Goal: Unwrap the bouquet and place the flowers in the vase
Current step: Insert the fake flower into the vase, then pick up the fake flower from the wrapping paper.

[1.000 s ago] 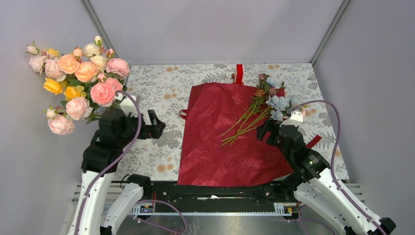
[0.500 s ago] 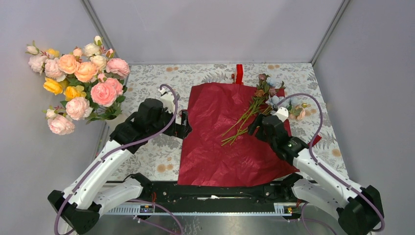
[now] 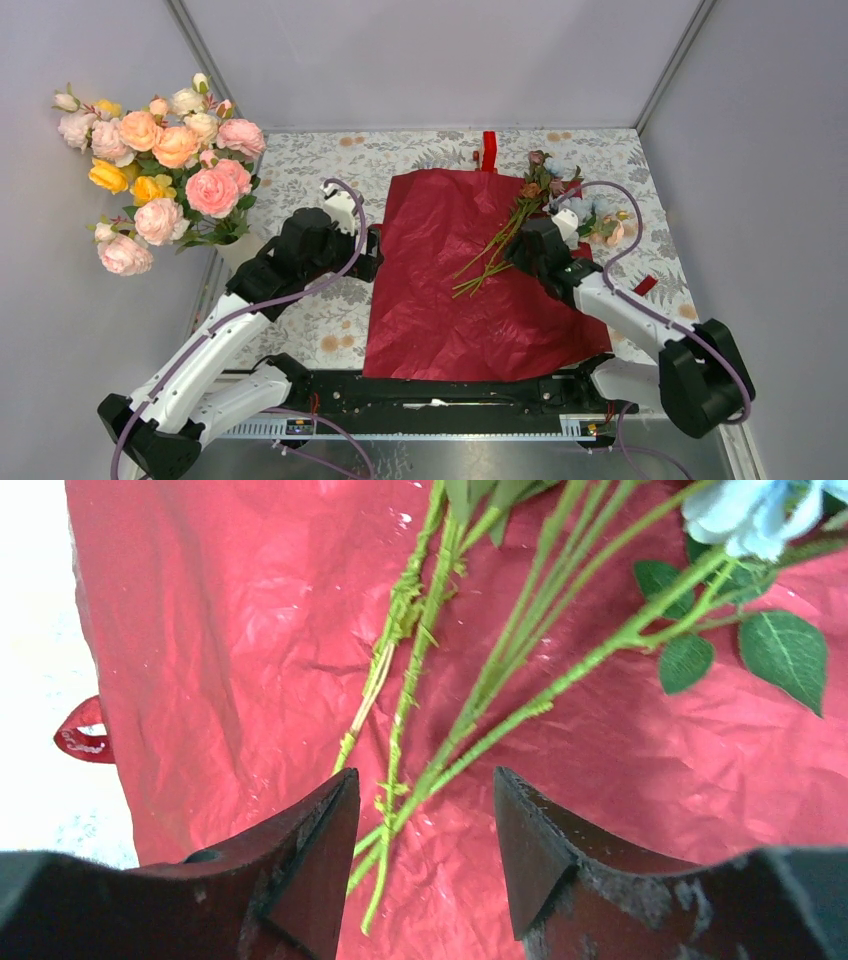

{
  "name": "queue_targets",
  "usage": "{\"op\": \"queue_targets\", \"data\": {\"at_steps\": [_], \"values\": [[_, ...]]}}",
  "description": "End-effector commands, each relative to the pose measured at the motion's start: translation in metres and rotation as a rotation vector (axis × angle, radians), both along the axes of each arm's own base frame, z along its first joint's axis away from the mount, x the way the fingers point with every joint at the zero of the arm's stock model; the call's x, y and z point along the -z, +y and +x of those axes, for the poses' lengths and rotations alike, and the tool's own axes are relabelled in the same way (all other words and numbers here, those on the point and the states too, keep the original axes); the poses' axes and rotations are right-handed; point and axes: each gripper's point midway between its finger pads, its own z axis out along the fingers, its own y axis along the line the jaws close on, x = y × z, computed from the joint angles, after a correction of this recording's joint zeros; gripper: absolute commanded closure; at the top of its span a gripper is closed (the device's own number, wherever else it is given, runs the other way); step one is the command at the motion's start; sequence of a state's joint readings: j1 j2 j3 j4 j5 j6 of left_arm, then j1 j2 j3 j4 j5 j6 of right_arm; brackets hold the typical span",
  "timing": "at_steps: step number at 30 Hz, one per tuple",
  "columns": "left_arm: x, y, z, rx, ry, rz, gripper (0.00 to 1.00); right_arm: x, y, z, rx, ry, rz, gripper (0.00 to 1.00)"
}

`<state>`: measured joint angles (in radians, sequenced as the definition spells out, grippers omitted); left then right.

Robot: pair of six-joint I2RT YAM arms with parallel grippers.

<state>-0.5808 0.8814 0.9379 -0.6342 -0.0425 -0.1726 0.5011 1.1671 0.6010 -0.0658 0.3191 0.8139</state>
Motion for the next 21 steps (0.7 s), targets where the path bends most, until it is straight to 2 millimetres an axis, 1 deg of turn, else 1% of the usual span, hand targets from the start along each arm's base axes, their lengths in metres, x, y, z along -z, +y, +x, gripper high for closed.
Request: {"op": "queue_targets", "data": {"at_steps": [1,2,6,8,14,21], "values": [[-0.010,0.001,0.009,-0.010,-0.066,-0.014,0.01,-0.025,0.012,0.033,0.008,-0.072,0.013,0.43],[-0.010,0.001,0.009,-0.006,-0.067,-0.020,0.01,-0.020,0.014,0.036,0.002,-0.055,0.000,0.44],[-0.014,0.003,0.008,-0.009,-0.081,-0.031,0.01,-0.010,0.022,0.048,-0.015,-0.019,-0.025,0.48],[-0.015,0.005,0.008,-0.018,-0.086,-0.033,0.01,-0.005,0.023,0.052,-0.004,0.004,-0.036,0.51],[-0.016,0.011,0.009,-0.037,-0.087,-0.048,0.01,0.010,0.015,0.059,0.064,0.022,-0.062,0.55],[-0.015,0.012,0.010,-0.039,-0.078,-0.057,0.01,0.031,0.013,0.063,0.072,0.065,-0.100,0.55]]}}
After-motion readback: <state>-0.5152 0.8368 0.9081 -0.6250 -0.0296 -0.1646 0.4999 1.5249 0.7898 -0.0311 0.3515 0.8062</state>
